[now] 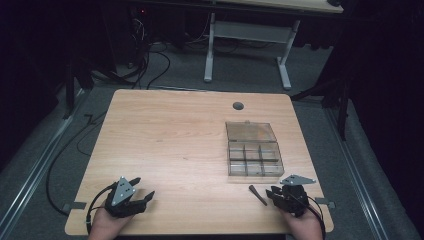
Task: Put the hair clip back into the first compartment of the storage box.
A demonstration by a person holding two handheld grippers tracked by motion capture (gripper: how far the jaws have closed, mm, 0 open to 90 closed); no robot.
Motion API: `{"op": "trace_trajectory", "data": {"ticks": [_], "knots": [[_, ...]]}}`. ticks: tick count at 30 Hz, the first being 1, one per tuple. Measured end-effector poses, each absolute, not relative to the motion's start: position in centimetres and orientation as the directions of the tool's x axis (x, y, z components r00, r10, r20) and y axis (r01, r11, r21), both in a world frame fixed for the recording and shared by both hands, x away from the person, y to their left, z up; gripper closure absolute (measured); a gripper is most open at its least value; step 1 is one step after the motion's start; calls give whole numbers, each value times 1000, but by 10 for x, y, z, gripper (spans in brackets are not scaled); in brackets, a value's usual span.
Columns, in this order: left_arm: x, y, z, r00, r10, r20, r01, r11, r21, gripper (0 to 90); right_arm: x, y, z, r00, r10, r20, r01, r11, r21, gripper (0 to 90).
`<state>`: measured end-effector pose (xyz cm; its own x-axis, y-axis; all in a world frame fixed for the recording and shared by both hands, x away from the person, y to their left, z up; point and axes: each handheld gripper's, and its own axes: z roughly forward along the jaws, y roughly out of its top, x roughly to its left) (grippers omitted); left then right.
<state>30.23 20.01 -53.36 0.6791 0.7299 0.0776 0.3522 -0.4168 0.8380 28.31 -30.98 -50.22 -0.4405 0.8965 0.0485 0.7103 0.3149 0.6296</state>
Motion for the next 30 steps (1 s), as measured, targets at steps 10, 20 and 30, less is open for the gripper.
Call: {"op": "trace_trajectory", "data": {"ticks": [10,20,30], "knots": [[302,200,-534,683,726,81,347,-420,839,309,289,-302,-502,-471,881,45,732,362,577,707],[302,200,-534,687,722,77,348,-421,838,309,295,-298,-497,-481,876,40,764,397,508,740],[303,200,-534,694,716,76,350,-428,833,308,303,-296,-491,-501,864,56,803,440,402,751]]}}
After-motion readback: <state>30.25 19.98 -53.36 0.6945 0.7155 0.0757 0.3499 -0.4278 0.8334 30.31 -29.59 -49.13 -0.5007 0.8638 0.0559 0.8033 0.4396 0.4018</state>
